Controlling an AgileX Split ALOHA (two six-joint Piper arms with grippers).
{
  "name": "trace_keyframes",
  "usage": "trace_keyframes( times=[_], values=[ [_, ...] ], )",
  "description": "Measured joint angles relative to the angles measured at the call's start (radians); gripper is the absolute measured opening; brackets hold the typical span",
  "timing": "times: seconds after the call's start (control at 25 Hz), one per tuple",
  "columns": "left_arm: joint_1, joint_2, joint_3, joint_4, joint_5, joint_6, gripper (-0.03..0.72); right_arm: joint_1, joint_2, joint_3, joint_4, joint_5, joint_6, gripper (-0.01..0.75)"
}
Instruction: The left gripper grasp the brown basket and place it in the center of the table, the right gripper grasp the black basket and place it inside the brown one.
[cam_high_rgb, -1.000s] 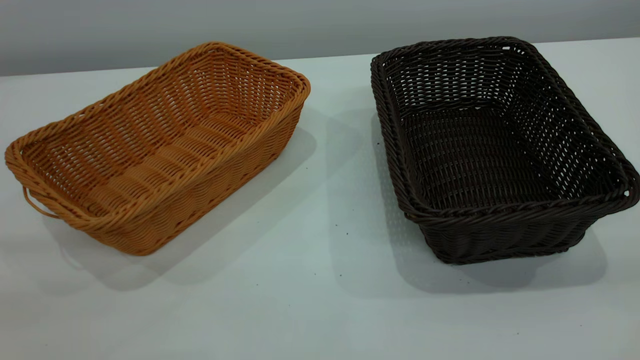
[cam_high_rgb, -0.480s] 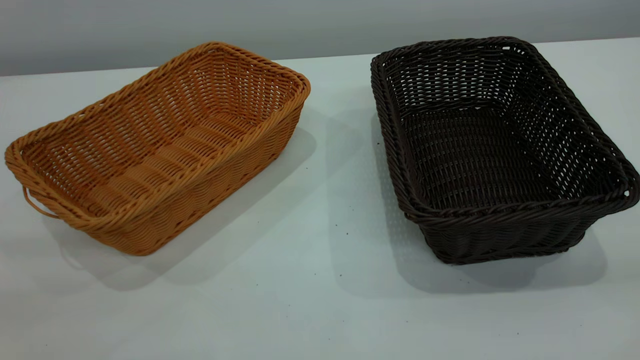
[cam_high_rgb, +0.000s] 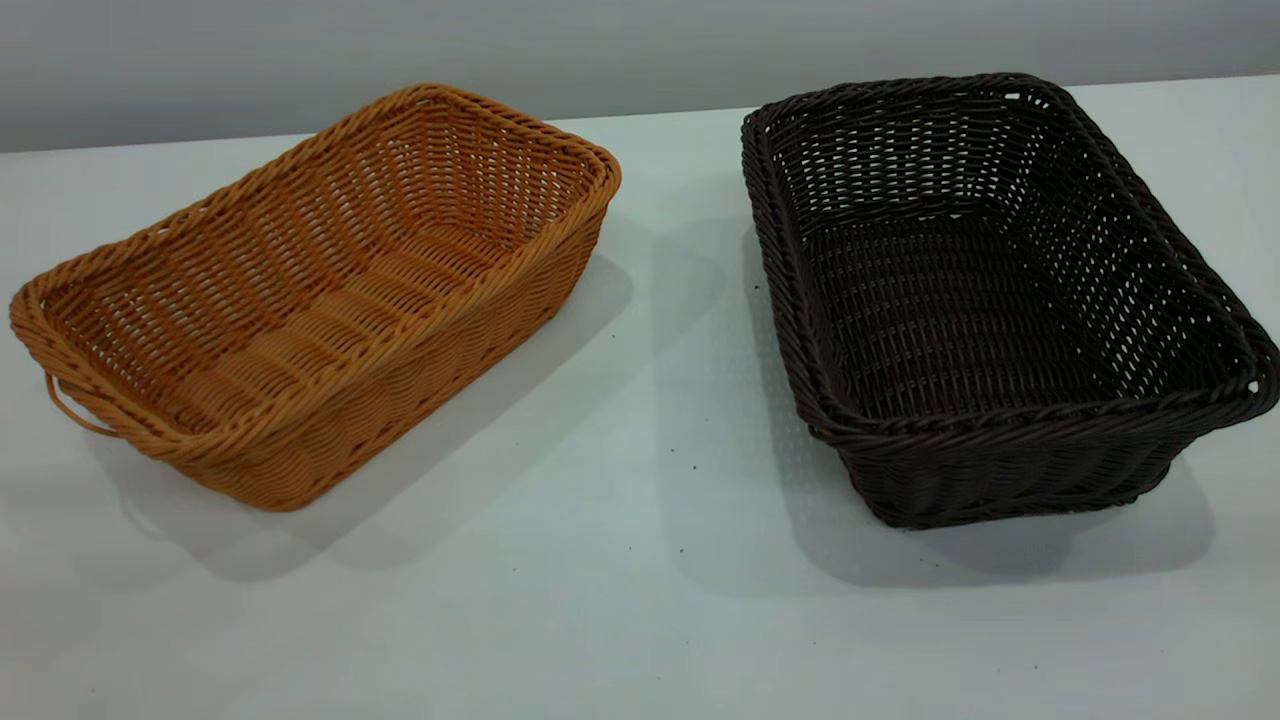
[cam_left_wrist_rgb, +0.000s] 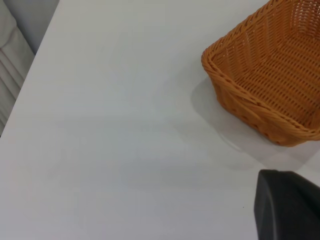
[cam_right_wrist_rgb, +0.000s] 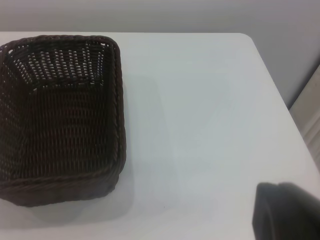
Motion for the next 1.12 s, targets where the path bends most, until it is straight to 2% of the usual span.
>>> trace_keyframes(
  times=[0.88, 1.12],
  values=[
    [0.000, 0.000, 0.000, -0.002, -0.001, 0.000, -0.001, 0.000, 0.000, 0.000, 0.044, -0.001, 0.000, 0.000],
    [0.000, 0.000, 0.000, -0.072, -0.006, 0.002, -0.001, 0.000, 0.000, 0.000, 0.067, -0.002, 0.000, 0.000]
  ],
)
